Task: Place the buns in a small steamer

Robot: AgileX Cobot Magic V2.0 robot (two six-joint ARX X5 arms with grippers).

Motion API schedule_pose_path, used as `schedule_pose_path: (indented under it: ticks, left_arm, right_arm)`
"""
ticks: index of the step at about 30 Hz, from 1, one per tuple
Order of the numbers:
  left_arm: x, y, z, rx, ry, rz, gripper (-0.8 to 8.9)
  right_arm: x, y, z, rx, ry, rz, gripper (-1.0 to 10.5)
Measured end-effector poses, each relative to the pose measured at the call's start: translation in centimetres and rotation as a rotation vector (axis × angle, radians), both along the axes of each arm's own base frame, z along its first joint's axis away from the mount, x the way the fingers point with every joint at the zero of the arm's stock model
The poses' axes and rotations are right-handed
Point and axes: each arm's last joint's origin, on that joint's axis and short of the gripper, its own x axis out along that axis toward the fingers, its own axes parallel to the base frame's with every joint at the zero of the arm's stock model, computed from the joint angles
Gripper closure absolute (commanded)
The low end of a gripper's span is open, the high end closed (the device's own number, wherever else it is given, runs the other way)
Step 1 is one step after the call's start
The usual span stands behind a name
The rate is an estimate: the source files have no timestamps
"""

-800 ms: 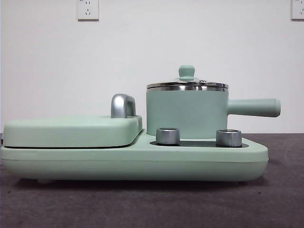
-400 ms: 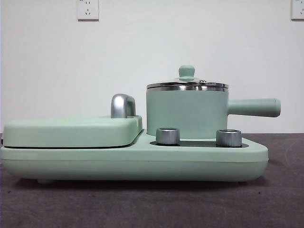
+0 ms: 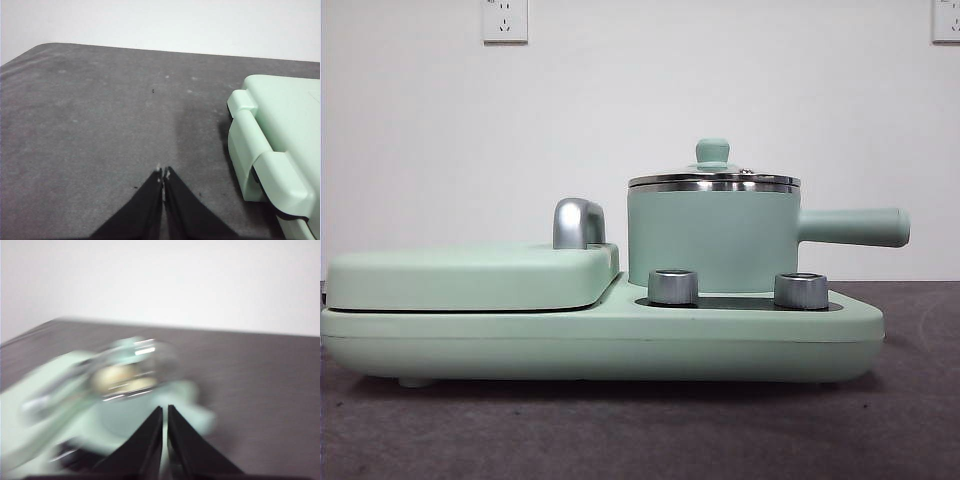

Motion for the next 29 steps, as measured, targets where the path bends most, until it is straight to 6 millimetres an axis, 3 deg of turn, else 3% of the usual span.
schedule_pose_path:
  ticks: [6, 11, 17, 29]
  left_arm:
    - [0.0, 0.0, 0.0, 0.000, 0.000, 0.000, 8.06]
    - [0.0, 0.0, 0.0, 0.000, 0.000, 0.000, 8.06]
    - [0.0, 0.0, 0.0, 0.000, 0.000, 0.000, 8.06]
    - [0.0, 0.0, 0.0, 0.000, 0.000, 0.000, 8.06]
  right_arm:
    - [2.2, -1.8, -6.5, -0.012, 0.005, -0.333, 9.3]
    - [3.0, -2.4, -10.5, -0.033, 0.106, -0.410, 9.3]
    - [3.4, -2.2, -12.0, -0.046, 0.093, -0.384, 9.3]
    - [3.5, -1.8, -12.1, -0.087, 0.063, -0.334, 9.3]
